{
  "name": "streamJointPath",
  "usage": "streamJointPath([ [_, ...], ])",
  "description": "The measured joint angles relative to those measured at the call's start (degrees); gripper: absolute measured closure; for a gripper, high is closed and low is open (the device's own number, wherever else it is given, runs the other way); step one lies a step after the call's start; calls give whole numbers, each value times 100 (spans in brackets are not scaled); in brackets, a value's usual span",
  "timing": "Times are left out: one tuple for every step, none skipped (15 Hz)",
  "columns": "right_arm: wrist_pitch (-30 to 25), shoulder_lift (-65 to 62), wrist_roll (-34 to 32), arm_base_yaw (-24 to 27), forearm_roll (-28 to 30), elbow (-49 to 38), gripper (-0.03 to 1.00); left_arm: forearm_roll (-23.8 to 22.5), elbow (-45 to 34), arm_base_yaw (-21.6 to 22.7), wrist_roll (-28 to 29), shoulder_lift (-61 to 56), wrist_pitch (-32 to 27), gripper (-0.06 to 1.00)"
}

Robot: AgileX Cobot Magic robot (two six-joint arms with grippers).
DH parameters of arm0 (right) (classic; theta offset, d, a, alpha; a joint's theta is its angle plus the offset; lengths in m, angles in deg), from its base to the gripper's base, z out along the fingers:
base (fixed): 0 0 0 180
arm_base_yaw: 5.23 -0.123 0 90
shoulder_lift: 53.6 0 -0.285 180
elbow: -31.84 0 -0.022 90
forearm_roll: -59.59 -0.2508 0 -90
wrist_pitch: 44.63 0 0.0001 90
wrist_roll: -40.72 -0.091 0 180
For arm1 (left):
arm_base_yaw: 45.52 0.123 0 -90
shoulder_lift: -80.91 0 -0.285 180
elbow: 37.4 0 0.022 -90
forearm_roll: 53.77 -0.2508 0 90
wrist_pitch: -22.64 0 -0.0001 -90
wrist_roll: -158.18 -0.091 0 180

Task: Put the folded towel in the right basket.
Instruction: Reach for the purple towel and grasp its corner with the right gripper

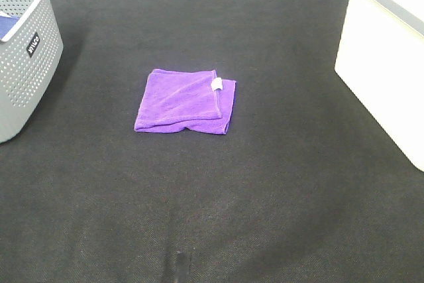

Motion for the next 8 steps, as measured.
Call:
streamJointPath([
  [0, 0, 0, 0, 0, 0, -1, 0, 0, 0, 0, 0, 0, -5],
  [0, 0, 0, 0, 0, 0, -1, 0, 0, 0, 0, 0, 0, -5],
  [0, 0, 0, 0, 0, 0, -1, 0, 0, 0, 0, 0, 0, -5],
  [0, 0, 0, 0, 0, 0, -1, 0, 0, 0, 0, 0, 0, -5],
  [0, 0, 0, 0, 0, 0, -1, 0, 0, 0, 0, 0, 0, -5],
  [0, 0, 0, 0, 0, 0, -1, 0, 0, 0, 0, 0, 0, -5],
  [0, 0, 0, 0, 0, 0, -1, 0, 0, 0, 0, 0, 0, -5],
  [0, 0, 0, 0, 0, 0, -1, 0, 0, 0, 0, 0, 0, -5],
])
